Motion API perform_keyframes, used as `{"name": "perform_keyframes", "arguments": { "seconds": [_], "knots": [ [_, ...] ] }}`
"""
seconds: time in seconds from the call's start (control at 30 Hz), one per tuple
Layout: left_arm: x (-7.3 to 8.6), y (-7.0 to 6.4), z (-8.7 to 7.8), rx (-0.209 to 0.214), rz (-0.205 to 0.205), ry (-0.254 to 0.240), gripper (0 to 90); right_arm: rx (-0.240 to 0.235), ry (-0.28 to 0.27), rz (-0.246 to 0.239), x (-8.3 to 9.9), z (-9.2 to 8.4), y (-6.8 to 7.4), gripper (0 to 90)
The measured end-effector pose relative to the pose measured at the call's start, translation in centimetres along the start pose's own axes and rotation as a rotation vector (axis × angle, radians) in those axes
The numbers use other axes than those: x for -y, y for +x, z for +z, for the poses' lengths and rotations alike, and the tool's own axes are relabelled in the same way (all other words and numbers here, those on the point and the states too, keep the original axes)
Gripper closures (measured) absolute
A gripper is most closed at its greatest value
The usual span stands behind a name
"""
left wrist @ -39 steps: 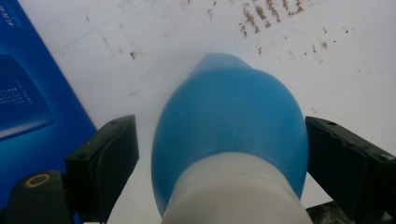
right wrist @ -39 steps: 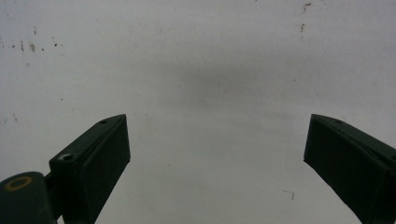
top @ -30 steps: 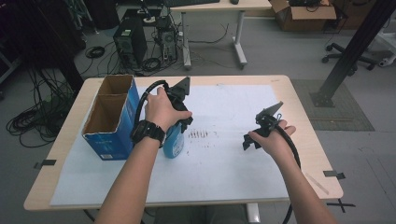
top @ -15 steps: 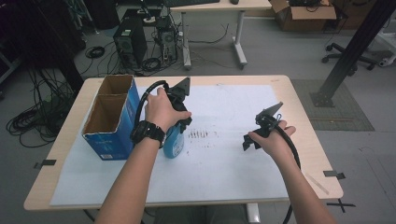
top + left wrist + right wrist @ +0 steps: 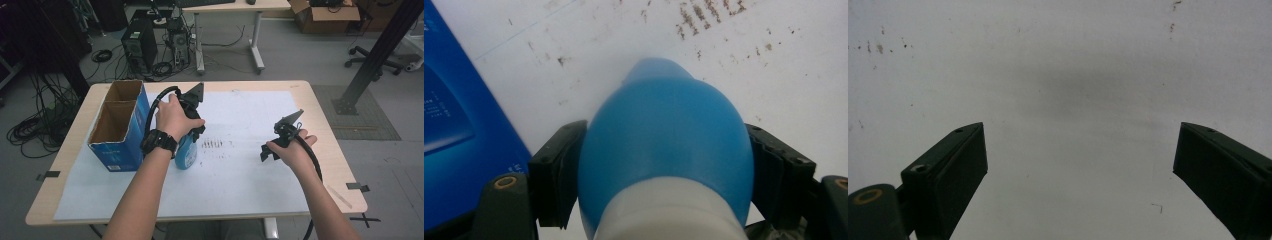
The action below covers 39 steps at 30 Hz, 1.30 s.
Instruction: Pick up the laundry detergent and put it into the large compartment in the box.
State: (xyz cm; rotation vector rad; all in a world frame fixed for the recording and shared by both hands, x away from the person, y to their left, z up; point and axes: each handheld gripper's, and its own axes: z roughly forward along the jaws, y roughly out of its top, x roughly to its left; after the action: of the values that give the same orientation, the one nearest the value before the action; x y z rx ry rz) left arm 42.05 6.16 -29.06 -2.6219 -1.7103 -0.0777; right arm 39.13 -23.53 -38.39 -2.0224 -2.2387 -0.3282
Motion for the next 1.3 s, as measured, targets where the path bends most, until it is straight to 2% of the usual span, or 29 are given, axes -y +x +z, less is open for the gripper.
{"name": "perform_keyframes", "arguments": {
  "seconds": [0.67,1.03,1.13,1.3],
  "knots": [
    [0.0,0.2,0.1,0.000,0.001,0.009,35.5,-0.002,0.000,-0.004,0.1,0.0,-0.2,7.2],
    [0.0,0.3,0.0,0.013,0.002,0.012,36.8,-0.003,-0.005,-0.005,0.1,-0.3,-0.2,7.4],
    [0.0,0.4,-0.3,0.017,0.000,0.026,37.0,-0.002,-0.006,-0.007,0.1,-0.5,-0.2,7.5],
    [0.0,0.7,-1.3,0.016,-0.006,0.020,37.1,-0.003,-0.008,-0.011,0.2,-0.8,-0.1,7.5]
  ]
}}
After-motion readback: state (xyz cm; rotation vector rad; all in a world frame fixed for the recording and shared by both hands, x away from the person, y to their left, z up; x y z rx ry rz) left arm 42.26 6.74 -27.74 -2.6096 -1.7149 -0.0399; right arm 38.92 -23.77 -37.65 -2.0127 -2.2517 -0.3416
